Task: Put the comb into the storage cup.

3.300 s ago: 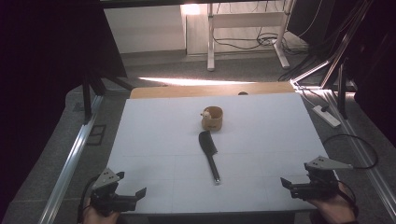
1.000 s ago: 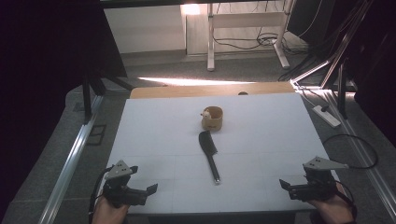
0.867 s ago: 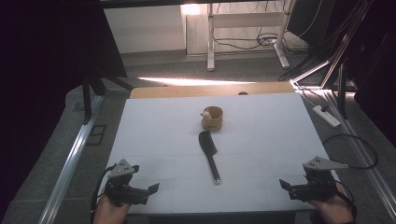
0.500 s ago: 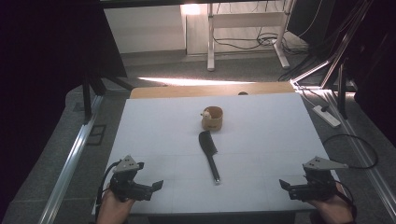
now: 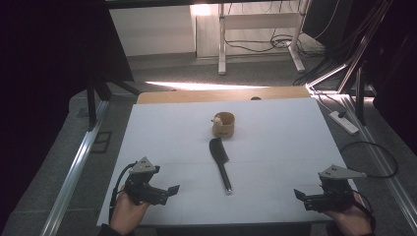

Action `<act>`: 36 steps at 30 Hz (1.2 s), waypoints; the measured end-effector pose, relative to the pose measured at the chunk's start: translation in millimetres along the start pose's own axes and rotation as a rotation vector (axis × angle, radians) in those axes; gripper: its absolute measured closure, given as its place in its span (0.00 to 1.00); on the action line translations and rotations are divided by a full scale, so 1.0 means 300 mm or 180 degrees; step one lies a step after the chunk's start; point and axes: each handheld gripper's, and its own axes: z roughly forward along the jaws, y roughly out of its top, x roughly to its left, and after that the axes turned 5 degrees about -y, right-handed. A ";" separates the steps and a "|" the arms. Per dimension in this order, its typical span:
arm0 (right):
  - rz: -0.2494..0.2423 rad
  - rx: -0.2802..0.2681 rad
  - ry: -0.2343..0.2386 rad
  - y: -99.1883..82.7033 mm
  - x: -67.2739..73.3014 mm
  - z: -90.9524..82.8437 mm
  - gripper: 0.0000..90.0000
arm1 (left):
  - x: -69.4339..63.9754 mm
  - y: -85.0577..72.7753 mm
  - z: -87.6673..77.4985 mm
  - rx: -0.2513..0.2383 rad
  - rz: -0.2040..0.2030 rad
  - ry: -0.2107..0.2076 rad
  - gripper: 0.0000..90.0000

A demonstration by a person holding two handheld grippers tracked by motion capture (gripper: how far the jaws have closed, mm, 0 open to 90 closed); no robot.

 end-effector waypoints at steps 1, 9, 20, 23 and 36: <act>-0.0002 0.0005 0.0000 0.000 0.000 0.000 0.00 | -0.001 0.003 0.004 0.0006 0.0006 -0.0003 0.00; -0.0009 0.0011 0.0013 0.001 0.000 0.001 0.00 | -0.002 0.033 0.036 0.0078 0.0069 -0.0014 0.00; -0.0014 0.0014 0.0021 0.001 0.001 0.002 0.00 | -0.005 0.086 0.080 0.0113 0.0098 -0.0029 0.00; -0.0021 0.0016 0.0021 0.001 0.001 0.003 0.00 | -0.004 0.097 0.092 0.0095 0.0071 -0.0075 0.00; -0.0038 0.0035 0.0030 0.002 0.002 0.004 0.00 | -0.008 0.137 0.144 0.0200 0.0149 -0.0156 0.00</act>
